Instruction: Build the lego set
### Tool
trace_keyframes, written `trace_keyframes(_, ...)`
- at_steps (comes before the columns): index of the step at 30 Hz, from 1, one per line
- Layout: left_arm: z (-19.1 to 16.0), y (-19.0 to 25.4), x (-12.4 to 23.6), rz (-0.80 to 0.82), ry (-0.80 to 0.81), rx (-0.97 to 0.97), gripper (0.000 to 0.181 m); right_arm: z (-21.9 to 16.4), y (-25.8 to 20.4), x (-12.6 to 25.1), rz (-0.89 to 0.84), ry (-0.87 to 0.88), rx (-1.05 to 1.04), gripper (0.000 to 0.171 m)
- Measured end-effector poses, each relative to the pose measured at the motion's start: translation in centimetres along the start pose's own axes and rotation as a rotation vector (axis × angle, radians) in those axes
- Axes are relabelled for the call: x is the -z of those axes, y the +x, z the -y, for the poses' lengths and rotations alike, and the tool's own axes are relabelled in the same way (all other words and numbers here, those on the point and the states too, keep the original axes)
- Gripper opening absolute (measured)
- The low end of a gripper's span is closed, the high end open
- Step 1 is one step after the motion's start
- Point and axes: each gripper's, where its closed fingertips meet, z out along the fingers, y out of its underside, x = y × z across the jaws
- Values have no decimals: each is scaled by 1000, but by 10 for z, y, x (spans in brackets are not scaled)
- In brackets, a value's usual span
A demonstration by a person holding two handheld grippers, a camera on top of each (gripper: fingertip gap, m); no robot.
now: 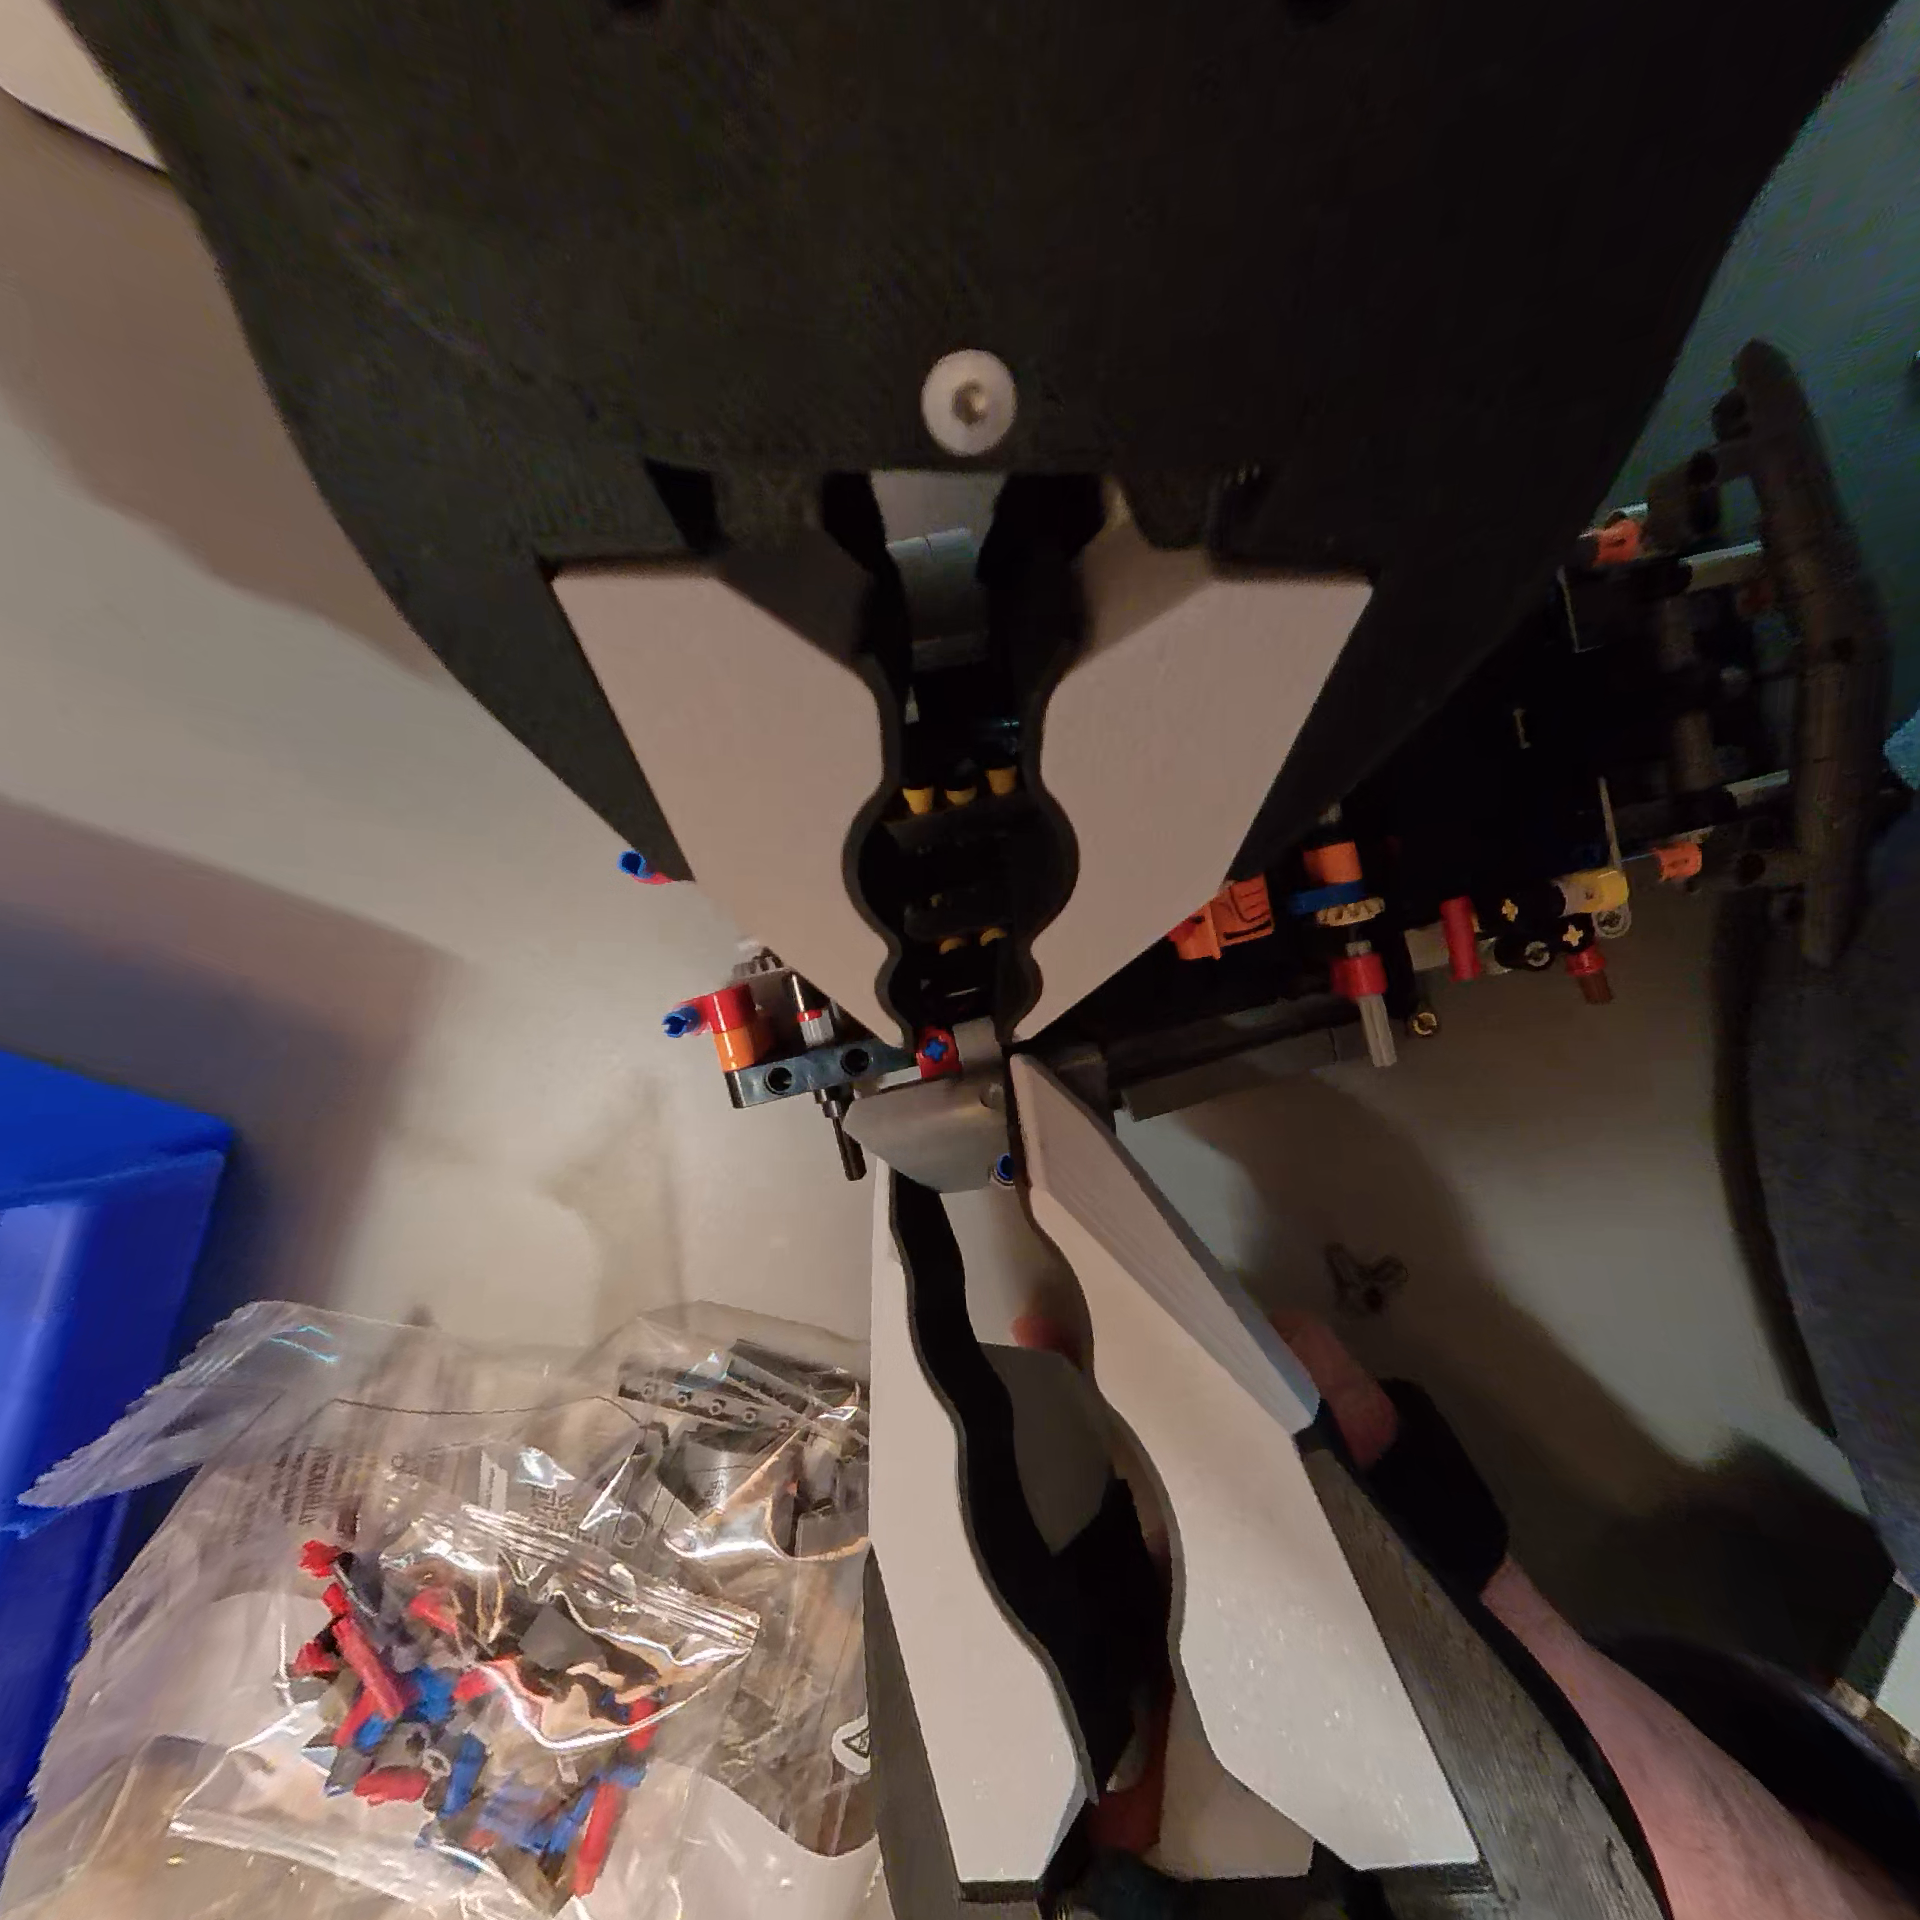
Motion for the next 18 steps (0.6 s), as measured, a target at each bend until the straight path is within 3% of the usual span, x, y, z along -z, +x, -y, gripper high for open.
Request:
trace_keyframes(10,4,-6,17,-51,70,148,25,7,0,7,10,44,-29,17)
trace_keyframes(18,-3,-6,15,-23,24,102,7,10,0,5,35,61,-23,0)
